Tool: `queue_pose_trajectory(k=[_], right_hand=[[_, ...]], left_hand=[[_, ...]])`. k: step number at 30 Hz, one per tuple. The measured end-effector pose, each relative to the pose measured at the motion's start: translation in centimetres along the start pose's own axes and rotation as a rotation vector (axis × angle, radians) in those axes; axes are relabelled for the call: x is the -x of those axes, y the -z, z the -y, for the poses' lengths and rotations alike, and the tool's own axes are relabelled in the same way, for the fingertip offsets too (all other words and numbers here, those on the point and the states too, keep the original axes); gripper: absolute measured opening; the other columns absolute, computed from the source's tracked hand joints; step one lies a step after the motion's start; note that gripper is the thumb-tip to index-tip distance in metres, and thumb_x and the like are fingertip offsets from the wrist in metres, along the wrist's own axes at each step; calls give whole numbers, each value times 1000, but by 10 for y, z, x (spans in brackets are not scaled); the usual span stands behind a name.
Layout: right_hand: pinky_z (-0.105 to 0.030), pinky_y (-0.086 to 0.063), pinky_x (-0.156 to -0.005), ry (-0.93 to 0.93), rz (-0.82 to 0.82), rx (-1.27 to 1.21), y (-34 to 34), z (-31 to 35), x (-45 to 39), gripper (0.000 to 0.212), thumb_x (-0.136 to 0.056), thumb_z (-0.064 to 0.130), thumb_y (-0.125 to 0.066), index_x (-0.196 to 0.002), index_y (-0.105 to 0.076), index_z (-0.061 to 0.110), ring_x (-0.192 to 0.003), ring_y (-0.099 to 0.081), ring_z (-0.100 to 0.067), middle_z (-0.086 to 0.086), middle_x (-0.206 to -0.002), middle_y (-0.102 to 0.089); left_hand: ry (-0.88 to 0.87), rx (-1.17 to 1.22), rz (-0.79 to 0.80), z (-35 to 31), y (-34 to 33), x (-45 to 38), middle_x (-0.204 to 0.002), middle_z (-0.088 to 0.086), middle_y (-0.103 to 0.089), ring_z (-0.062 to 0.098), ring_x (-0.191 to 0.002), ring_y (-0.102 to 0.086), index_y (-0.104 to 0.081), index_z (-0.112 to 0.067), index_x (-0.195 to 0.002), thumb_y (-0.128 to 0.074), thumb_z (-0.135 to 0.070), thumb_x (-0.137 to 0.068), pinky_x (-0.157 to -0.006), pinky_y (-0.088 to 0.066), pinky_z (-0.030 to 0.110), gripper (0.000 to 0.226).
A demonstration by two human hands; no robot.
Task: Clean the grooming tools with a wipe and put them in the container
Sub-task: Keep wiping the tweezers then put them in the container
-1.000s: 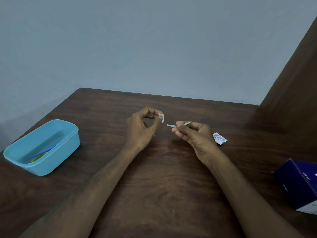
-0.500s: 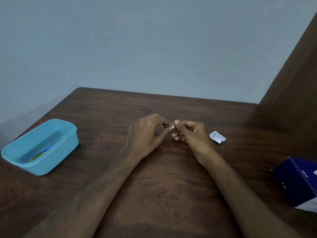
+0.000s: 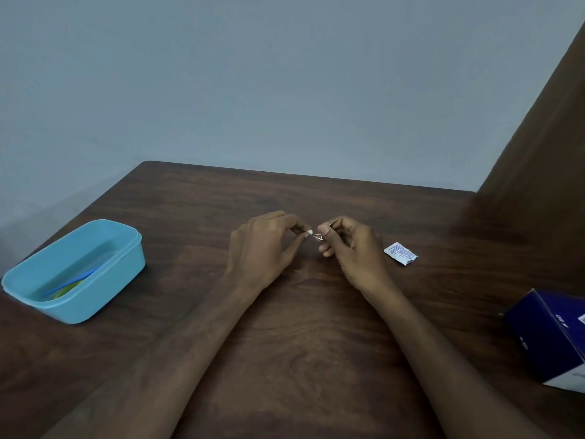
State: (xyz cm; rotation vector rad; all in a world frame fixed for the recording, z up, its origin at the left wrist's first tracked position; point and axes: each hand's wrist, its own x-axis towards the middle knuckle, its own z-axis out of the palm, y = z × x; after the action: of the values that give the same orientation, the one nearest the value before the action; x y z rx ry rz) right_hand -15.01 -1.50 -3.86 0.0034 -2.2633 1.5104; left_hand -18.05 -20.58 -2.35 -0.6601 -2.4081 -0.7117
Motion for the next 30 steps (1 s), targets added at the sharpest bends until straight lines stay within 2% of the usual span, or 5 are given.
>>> queue_pose_trajectory(k=[7, 14, 18, 23, 30], right_hand=[[-47, -66, -72, 100, 0, 58, -4, 4, 5, 8, -102, 9, -68, -100, -73, 16, -71, -78, -13, 4, -82, -77], [-52, -65, -72, 105, -13, 60, -5, 3, 4, 11, -104, 13, -65, -106, -75, 17, -68, -77, -16, 4, -78, -78], [-52, -65, -71, 99, -65, 71, -2, 4, 2, 11, -104, 15, -65, -103, -75, 18, -66, -77, -15, 3, -75, -76], [-45, -65, -70, 122, -18, 90, -3, 6, 5, 12, -105, 13, -63, -106, -75, 16, -66, -77, -13, 3, -79, -77], [-46, -66, -69, 91, -78, 55, -1, 7, 3, 12, -105, 12, -63, -106, -75, 15, -66, -77, -14, 3, -77, -76]], left_hand=[[-62, -91, 30, -1, 0, 1, -100, -16, -71, 14, -93, -71, -72, -40, -103, -66, -53, -97, -62, -54, 32, 16], [-89, -20, 21, -6, 1, 2, -96, -19, -71, 8, -82, -69, -73, -40, -97, -74, -48, -93, -59, -39, 24, 9], [-33, -94, 21, 1, 1, 0, -100, -18, -72, 10, -92, -69, -75, -39, -101, -68, -52, -96, -61, -39, 27, 15], [-121, -51, 47, -6, 2, 2, -97, -18, -70, 9, -77, -68, -72, -41, -100, -72, -47, -95, -57, -40, 25, 8], [-51, -77, 9, -2, 5, 0, -98, -17, -71, 11, -85, -70, -75, -39, -99, -70, -50, -96, -59, -39, 26, 12]])
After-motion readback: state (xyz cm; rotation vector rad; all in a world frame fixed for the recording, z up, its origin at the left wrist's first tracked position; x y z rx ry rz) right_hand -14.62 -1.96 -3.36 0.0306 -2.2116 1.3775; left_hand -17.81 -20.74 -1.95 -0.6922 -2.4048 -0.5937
